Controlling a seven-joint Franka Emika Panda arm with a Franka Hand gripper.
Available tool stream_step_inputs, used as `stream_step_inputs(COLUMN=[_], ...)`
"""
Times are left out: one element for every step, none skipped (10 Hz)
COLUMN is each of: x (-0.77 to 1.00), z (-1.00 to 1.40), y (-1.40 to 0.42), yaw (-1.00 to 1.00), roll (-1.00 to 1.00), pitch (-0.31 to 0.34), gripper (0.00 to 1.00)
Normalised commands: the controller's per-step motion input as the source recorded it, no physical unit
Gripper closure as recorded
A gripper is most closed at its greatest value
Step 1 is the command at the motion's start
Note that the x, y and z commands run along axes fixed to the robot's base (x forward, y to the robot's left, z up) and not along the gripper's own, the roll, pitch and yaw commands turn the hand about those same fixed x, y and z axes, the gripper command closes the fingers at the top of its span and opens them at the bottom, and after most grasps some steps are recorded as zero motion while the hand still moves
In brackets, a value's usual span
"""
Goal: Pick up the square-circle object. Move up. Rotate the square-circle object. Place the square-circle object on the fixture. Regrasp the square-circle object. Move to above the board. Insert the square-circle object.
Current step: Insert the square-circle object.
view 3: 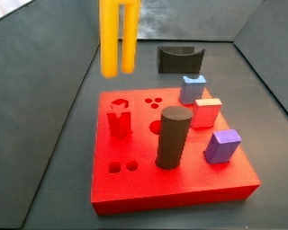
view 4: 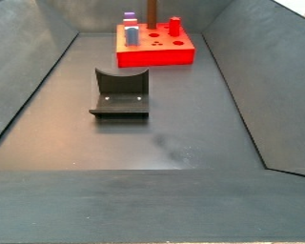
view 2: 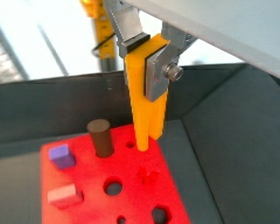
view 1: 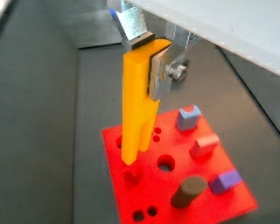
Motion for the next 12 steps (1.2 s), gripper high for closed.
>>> stream_step_inputs(x=[0.00,0.00,0.05,0.09,0.11,0.13,0.13,0.08,0.00,-0.06,-0.12,-0.13], z=[-0.19,-0.21,-0.37,-0.56,-0.63,-0.71,-0.77,-0.71,-0.47,-0.27,-0.08,-0.02], y=[-0.14,-0.13,-0.16,-0.28,-0.30,-0.34,-0.43,-0.76,-0.84,-0.54,-0.33,-0.21], yaw=[-1.00,-1.00,-0.97,-0.89,-0.87,-0.83,-0.77,-0.53,-0.20,0.00,0.00,0.00], roll=[0.01,0.02,0.05,0.06,0.08,0.11,0.13,0.17,0.19,0.08,0.02,0.00], pitch=[0.000,0.000,-0.020,-0.079,-0.114,-0.146,-0.153,-0.170,-0.290,-0.337,-0.251,-0.177], gripper=[1.00,1.00,1.00,1.00,1.00,1.00,1.00,1.00,1.00,1.00,1.00,1.00])
